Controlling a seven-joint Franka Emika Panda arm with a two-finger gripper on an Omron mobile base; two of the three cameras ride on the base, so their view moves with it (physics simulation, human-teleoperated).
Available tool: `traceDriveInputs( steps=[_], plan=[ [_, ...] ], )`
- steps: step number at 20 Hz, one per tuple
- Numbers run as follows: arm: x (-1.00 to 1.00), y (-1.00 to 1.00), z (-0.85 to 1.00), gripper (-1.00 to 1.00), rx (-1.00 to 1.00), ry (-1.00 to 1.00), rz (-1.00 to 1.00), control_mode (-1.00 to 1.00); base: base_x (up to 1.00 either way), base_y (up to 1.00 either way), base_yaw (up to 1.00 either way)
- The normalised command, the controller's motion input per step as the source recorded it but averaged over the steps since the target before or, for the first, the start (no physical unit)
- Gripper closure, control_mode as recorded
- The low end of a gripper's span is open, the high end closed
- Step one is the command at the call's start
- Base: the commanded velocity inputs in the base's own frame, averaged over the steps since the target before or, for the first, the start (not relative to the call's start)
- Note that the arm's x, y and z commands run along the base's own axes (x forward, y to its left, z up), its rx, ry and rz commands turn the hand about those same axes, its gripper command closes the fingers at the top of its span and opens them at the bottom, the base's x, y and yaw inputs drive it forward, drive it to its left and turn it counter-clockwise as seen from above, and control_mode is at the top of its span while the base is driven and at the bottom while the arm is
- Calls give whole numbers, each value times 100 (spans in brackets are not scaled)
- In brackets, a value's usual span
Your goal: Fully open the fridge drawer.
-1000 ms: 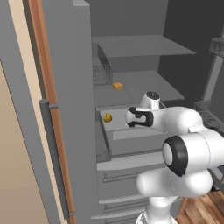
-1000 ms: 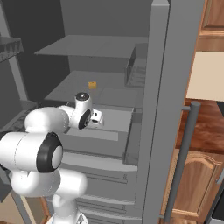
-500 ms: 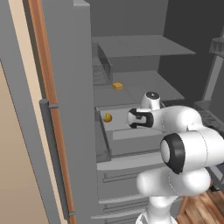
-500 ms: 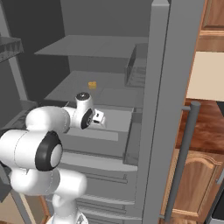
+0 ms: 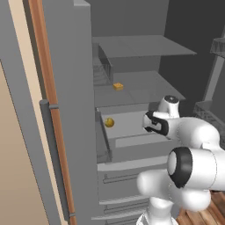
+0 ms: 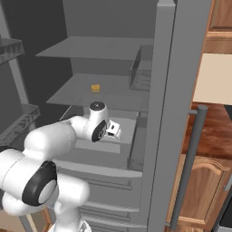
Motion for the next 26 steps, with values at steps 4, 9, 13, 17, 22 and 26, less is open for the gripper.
traceDriveInputs(
  steps=[4, 9, 13, 17, 22, 26],
  plan=[
    [-48, -48, 0, -100, -3, 1, -4, -100, 0, 0, 0],
    [-53, -47, 0, -100, -4, 1, -3, -100, 0, 0, 0],
    [-54, -36, 0, -100, -6, 2, -4, -100, 0, 0, 0],
    [-59, -38, 0, -100, -5, 1, -4, -100, 0, 0, 0],
    [-55, -18, 1, -100, -4, 0, -4, -100, 0, 0, 0],
    [-11, 2, 60, -100, 0, 0, -9, -100, 0, 0, 0]
  ],
)
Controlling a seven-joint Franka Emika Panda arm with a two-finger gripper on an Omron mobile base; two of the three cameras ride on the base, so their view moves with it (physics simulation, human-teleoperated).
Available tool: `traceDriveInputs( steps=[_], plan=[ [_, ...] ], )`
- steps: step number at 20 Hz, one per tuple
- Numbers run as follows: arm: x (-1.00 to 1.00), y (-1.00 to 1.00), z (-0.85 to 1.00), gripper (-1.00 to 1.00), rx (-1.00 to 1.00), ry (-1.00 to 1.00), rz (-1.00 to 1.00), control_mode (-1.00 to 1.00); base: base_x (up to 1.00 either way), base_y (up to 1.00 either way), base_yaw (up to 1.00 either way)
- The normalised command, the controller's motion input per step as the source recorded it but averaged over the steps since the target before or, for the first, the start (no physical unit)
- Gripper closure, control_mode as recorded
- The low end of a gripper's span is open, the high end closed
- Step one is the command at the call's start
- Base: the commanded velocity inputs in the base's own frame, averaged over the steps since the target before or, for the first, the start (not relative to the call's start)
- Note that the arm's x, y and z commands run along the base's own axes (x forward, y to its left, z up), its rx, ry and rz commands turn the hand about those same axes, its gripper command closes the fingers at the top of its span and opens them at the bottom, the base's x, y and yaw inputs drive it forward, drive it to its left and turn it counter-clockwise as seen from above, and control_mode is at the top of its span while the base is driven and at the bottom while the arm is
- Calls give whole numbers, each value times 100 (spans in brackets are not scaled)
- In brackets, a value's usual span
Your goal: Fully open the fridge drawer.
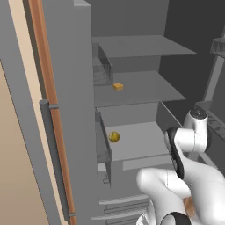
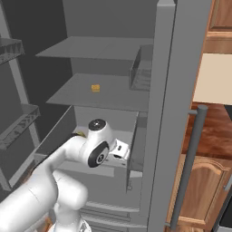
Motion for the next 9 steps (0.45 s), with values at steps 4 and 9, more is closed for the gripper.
traceDriveInputs(
  steps=[4, 9],
  plan=[
    [0, 9, 100, -100, 0, -1, -13, -100, 0, 0, 0],
    [-8, 6, 100, -100, 0, -4, -11, -100, 0, 0, 0]
  ],
)
